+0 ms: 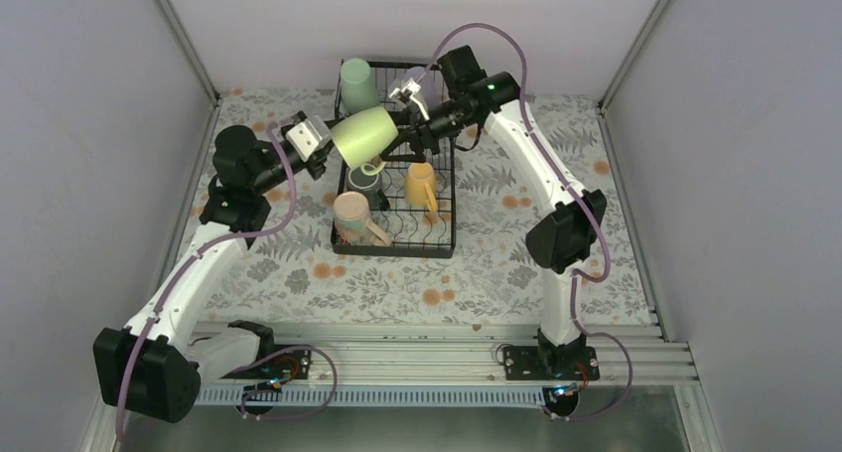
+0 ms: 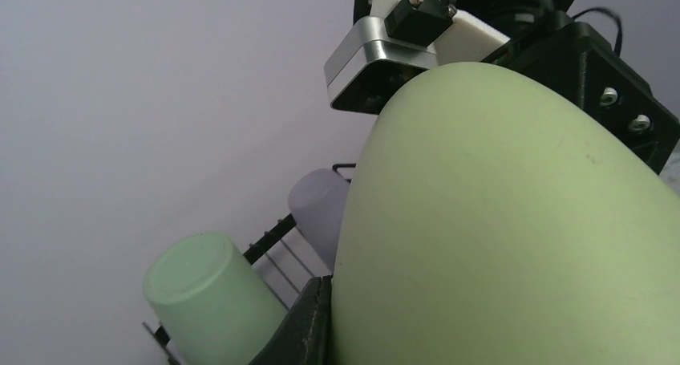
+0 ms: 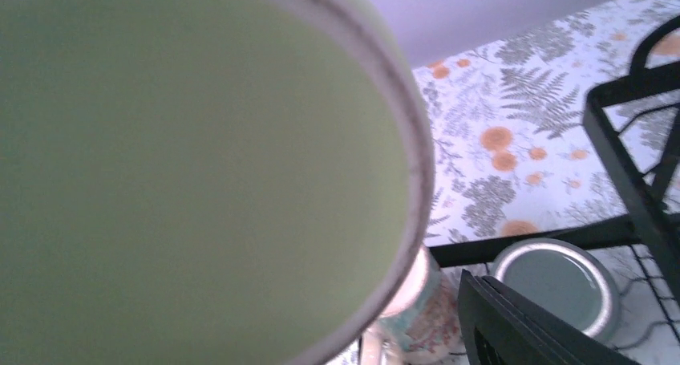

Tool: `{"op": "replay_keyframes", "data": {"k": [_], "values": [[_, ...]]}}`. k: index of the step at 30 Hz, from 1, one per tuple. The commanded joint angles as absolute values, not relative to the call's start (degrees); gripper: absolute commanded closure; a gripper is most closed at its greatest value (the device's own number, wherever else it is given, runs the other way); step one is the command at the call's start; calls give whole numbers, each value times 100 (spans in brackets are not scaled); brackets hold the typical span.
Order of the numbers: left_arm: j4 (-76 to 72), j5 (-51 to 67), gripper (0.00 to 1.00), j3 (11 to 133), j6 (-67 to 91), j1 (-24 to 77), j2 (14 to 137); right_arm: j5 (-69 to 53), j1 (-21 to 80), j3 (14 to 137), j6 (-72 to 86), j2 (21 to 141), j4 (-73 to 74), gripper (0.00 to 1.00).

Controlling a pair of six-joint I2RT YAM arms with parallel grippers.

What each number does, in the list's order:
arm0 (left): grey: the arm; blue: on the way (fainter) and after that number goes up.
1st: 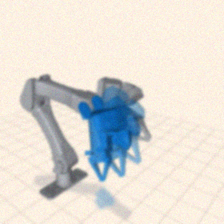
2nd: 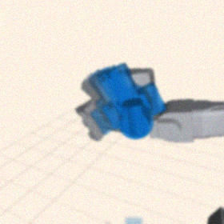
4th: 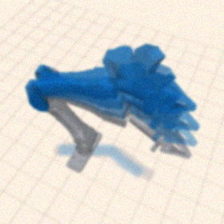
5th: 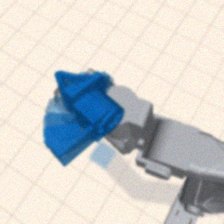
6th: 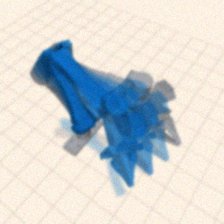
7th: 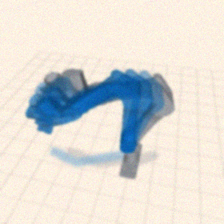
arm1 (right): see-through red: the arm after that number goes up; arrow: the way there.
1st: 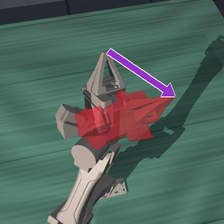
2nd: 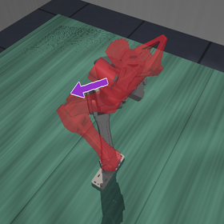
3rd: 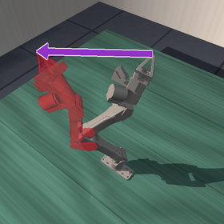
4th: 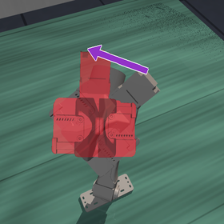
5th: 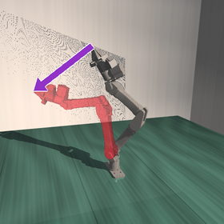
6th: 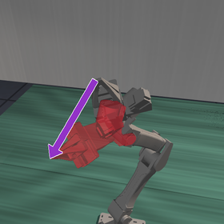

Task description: Unload the cups from the dish rack

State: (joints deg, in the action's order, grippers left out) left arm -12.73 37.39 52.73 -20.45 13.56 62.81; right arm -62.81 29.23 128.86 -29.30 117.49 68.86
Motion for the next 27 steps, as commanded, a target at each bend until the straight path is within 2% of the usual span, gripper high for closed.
{"op": "replay_keyframes", "data": {"k": [1, 4, 9, 14, 22, 27], "values": [[-645, 3168, 98, 5487, -2651, 1461, 6084, -5713, 2978, 12817, -2634, 11503, 6274, 25], [-395, 2761, 98, 5466, -2971, 1301, 5919, -5402, 2959, 12576, -2636, 11295, 6083, 23], [-11, 2412, 98, 5515, -3165, 793, 5718, -4989, 2962, 11354, -2578, 10385, 5155, 15], [683, 2339, 98, 5793, -3480, 31, 5771, -4686, 2975, 11127, -2805, 10122, 5367, 14], [2731, 2573, 98, 6812, -4517, -1226, 6150, -3509, 3389, 10033, -3142, 9738, 5149, 15], [4496, 2636, 98, 7933, -5498, -1951, 7124, -2305, 4034, 9205, -3180, 9483, 4546, 15]]}}
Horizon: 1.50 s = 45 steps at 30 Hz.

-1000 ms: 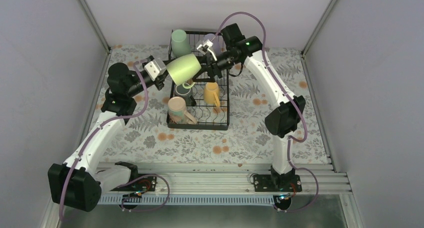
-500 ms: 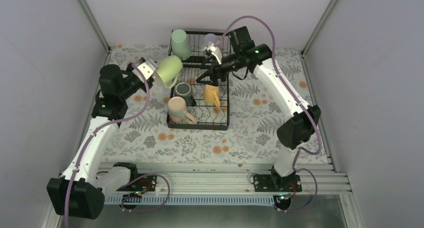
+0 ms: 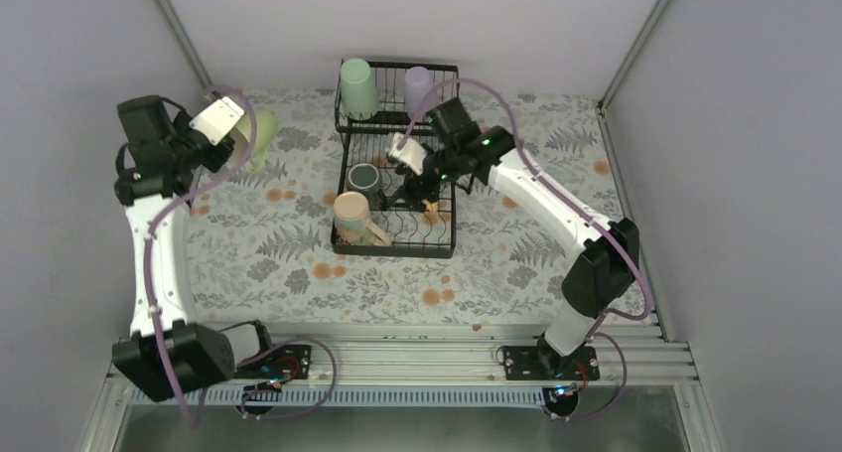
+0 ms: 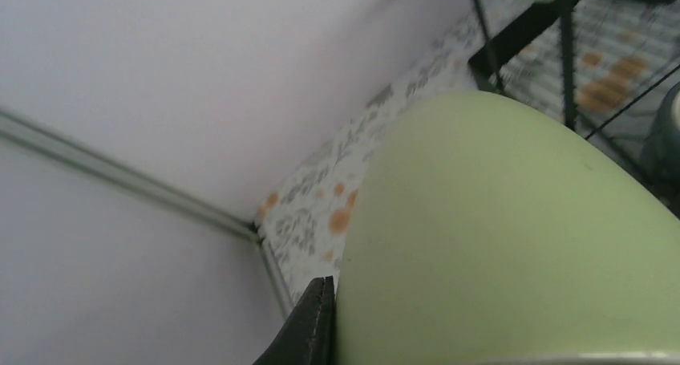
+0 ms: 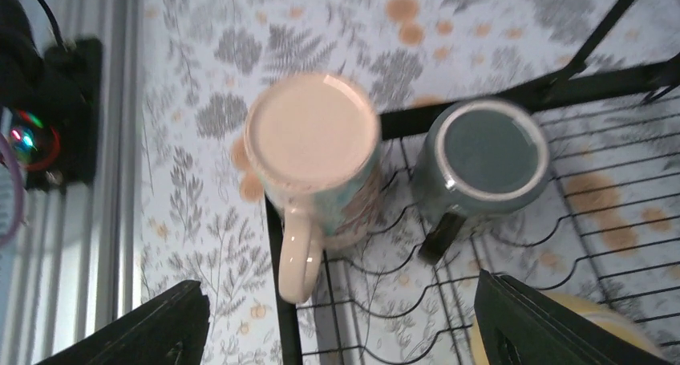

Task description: Unload the cups from the dish rack

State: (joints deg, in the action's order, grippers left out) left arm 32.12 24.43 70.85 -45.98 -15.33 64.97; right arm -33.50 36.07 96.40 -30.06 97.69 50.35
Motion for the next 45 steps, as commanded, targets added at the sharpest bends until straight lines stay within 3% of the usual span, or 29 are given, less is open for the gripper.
{"op": "replay_keyframes", "data": {"k": [1, 8, 20, 31, 45], "values": [[4839, 2604, 98, 8174, -5682, -2064, 7349, -2135, 4144, 9107, -3181, 9404, 4498, 15], [6052, 2115, 98, 9272, -6199, -2633, 8634, -1634, 4473, 8912, -3174, 9483, 4349, 15], [7221, 600, 98, 10951, -5533, -2515, 10929, -958, 4869, 8916, -3041, 10134, 4105, 15], [7214, -586, 98, 11507, -5053, -1871, 11756, -848, 4929, 8669, -2933, 10219, 3874, 14], [7329, -1271, 98, 12153, -4712, -1451, 12849, -537, 4935, 7851, -2742, 9761, 3195, 14]]}}
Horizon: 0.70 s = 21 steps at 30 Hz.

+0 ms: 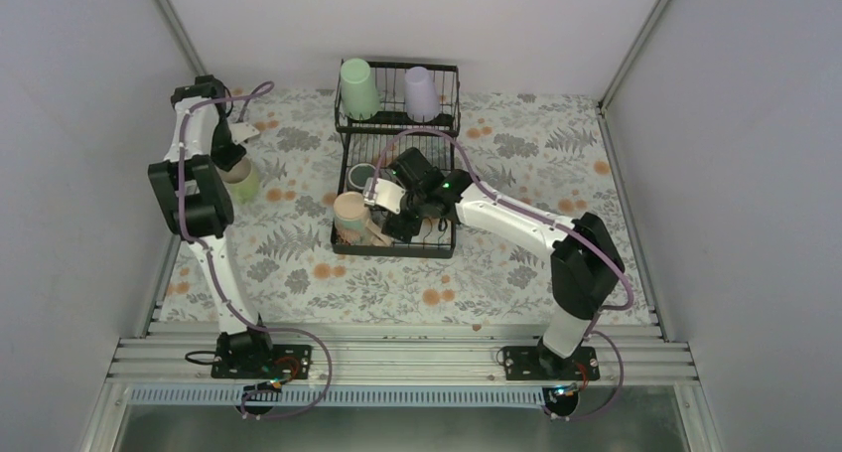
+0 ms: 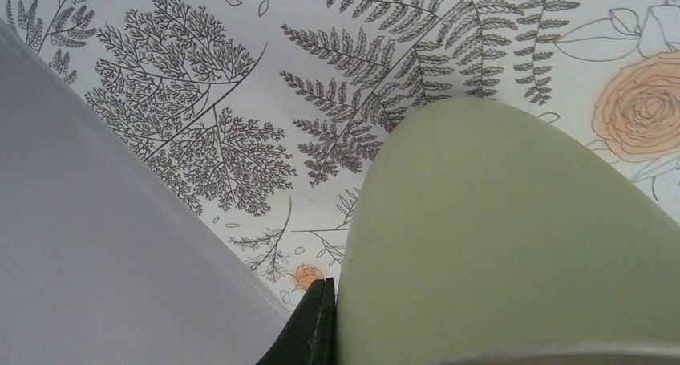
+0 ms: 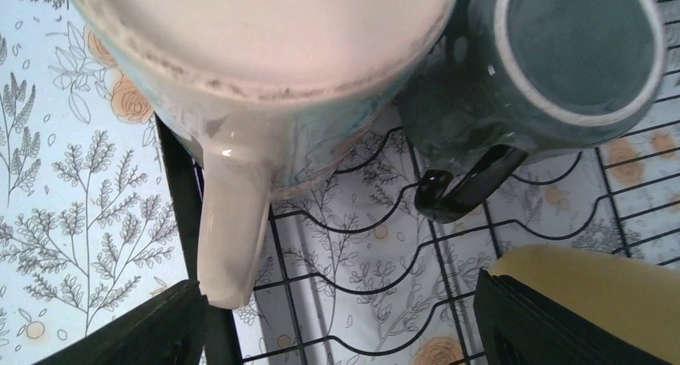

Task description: Unload the cups from the dish rack

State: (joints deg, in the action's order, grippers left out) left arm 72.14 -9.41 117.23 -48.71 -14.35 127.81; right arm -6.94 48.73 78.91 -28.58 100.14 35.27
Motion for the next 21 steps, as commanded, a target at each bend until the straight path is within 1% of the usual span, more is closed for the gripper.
{"op": "replay_keyframes", "data": {"k": [1, 6, 10, 12, 16, 18, 21], "values": [[7364, -1300, 98, 12204, -4703, -1452, 12915, -491, 4939, 7849, -2742, 9787, 3193, 14], [7425, -1567, 98, 12453, -4667, -1400, 13201, -414, 4979, 7901, -2696, 9864, 3142, 14], [7663, -1632, 98, 12882, -4646, -1354, 13447, -428, 5058, 7939, -2672, 9909, 3157, 14], [7773, -1598, 96, 13076, -4650, -1345, 13494, -414, 5082, 7945, -2683, 9927, 3162, 14], [7733, -1573, 84, 12891, -4798, -1336, 13330, -399, 5126, 7958, -2685, 9972, 3175, 14], [7675, -1571, 76, 12733, -4836, -1336, 13263, -397, 5140, 7971, -2676, 9991, 3181, 14], [7549, -1562, 69, 12480, -4890, -1336, 13152, -377, 5175, 8004, -2672, 10016, 3209, 14]]}}
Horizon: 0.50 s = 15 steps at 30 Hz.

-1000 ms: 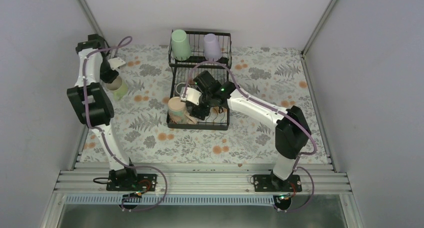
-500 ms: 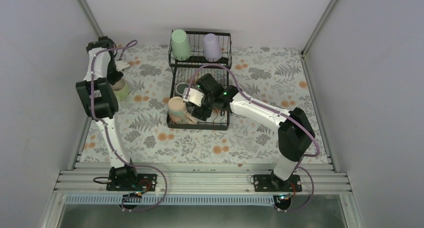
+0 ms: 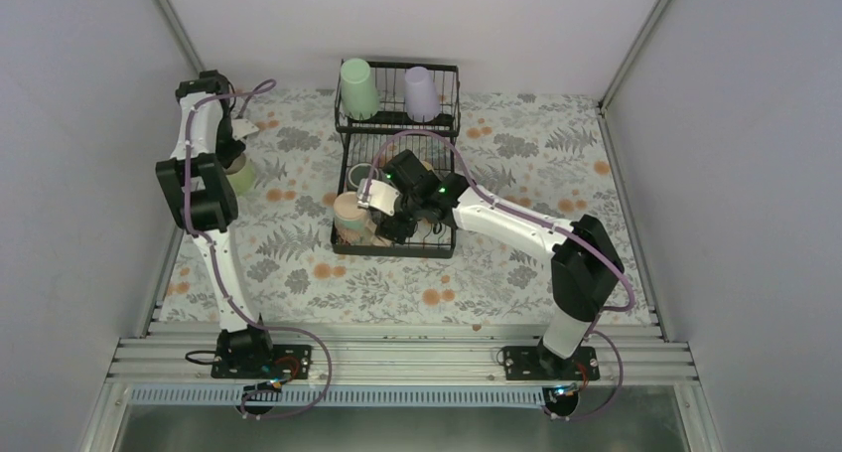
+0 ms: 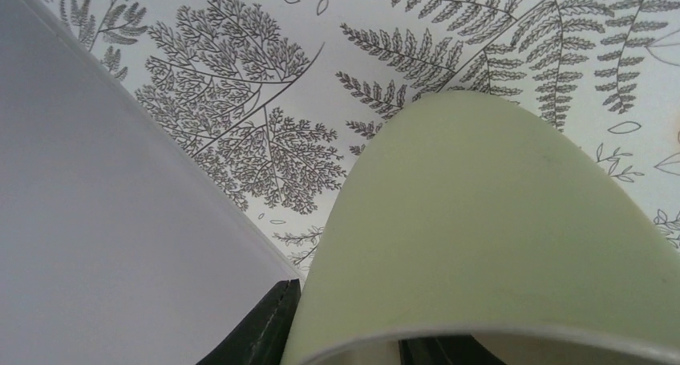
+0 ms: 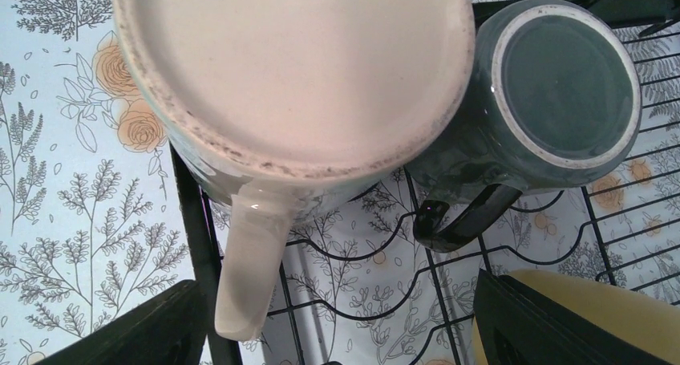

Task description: Unload the cups from the dish rack

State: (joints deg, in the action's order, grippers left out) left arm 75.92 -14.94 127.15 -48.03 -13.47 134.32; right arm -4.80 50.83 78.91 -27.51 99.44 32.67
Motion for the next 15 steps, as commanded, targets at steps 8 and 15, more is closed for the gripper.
{"op": "replay_keyframes", "data": {"k": [8, 15], "values": [[7325, -1719, 48, 12498, -5019, -1339, 12807, -319, 5216, 8013, -2682, 10031, 3254, 14], [7418, -1652, 43, 12618, -5109, -1332, 12465, -310, 5310, 8051, -2646, 10174, 3243, 14]]}}
